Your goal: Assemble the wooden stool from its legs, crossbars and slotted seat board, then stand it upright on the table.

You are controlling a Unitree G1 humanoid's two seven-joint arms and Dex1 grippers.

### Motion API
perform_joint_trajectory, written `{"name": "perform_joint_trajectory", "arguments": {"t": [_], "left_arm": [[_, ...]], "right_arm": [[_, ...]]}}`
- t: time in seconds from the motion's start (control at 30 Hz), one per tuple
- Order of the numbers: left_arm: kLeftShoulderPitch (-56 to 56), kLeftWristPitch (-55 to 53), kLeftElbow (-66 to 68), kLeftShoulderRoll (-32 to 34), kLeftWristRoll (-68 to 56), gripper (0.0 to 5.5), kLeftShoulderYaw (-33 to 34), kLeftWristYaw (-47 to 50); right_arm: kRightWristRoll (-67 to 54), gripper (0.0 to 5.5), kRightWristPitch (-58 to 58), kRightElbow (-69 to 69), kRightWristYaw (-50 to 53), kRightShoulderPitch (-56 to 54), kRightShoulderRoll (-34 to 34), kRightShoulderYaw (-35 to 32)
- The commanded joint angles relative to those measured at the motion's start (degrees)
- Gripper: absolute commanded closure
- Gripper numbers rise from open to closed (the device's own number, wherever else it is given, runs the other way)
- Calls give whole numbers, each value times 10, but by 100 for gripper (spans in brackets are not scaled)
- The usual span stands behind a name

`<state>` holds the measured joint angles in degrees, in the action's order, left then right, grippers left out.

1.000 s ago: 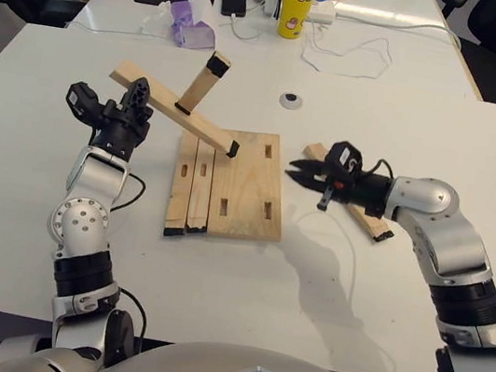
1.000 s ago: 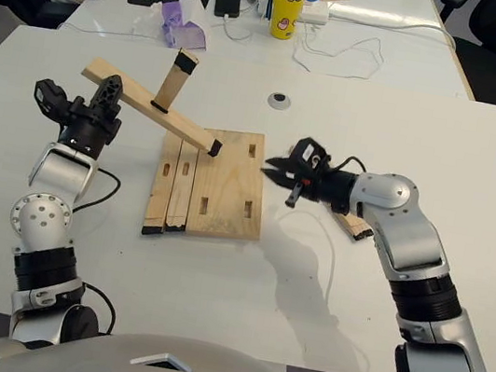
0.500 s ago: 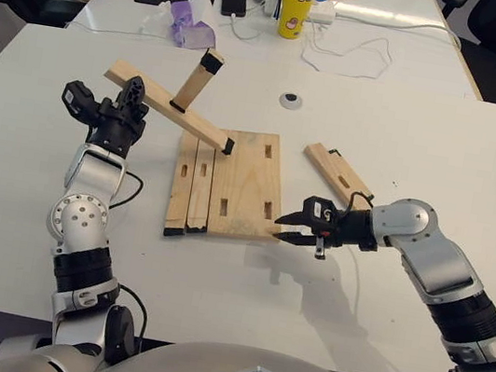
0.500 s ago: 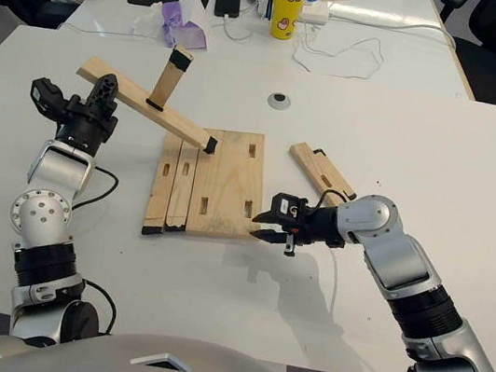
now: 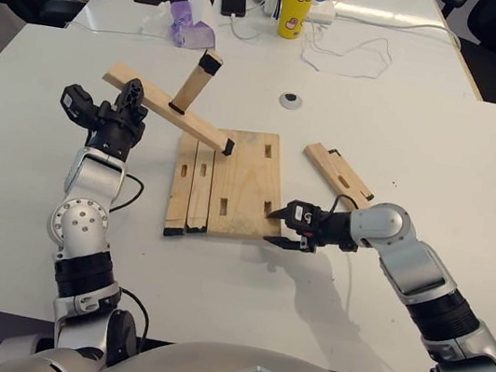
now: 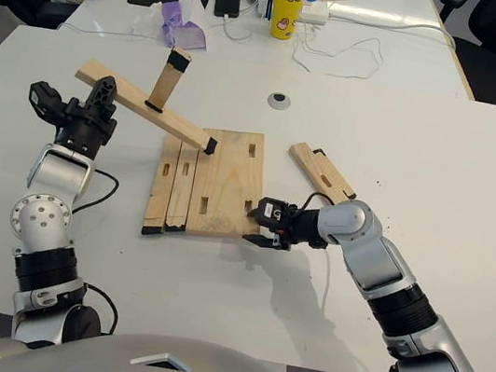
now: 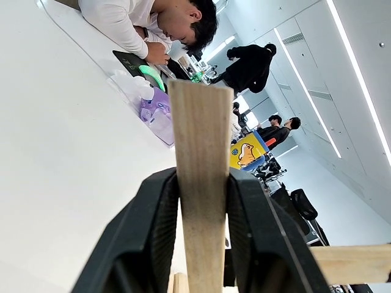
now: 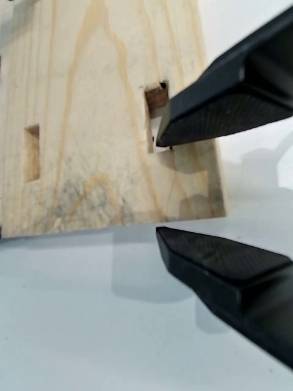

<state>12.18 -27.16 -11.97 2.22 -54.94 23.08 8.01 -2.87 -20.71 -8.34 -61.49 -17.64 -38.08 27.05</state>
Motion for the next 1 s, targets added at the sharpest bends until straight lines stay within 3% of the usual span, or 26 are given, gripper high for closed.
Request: {"name": "perform_joint_trajectory", "arguments": {"t": [0.03,0.37,0.53,1.0], "left_arm": [[-4,4,-10,-6,1,444,0,5],[5,9,-4,-9,3,444,0,3],[6,13,-4,-10,3,444,1,4],[24,15,-13,0,12,444,-7,1]], "right_arm": [[25,307,-9,13,7,-15,6,9],[23,307,-105,29,-30,-28,2,29],[42,352,-142,92,37,-58,43,12],[46,352,-132,124,133,-70,108,-10]]}}
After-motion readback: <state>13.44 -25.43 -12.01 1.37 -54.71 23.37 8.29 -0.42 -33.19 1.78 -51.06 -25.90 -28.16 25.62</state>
